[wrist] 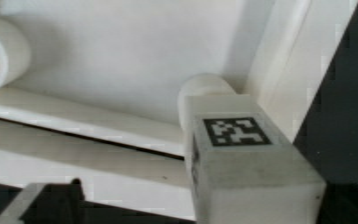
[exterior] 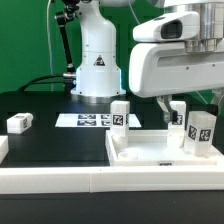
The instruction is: Assemble square table
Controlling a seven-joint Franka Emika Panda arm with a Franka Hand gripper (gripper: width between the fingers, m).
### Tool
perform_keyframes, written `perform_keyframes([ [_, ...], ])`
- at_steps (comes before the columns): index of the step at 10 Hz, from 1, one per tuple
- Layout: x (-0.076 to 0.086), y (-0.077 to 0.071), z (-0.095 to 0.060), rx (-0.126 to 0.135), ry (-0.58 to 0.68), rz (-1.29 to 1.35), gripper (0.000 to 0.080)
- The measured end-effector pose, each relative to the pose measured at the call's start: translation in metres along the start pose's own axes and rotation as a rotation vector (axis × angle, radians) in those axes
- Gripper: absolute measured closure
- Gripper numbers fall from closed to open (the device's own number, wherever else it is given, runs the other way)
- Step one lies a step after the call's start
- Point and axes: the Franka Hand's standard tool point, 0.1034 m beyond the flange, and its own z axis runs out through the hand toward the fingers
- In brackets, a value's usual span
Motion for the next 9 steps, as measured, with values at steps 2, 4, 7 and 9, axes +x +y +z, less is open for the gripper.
perform_keyframes([
  [2,-0.001,-0.002,0.002,0.002,-0.003,0.005,0.0178],
  [4,-0.003,-0.008,0.007,0.007,-0.01,0.011,0.0349],
  [7,-0.004,-0.009,0.009,0.011,-0.015,0.019,0.051],
  [9,-0.004,-0.009,0.009,0.01,-0.015,0.042,0.051],
])
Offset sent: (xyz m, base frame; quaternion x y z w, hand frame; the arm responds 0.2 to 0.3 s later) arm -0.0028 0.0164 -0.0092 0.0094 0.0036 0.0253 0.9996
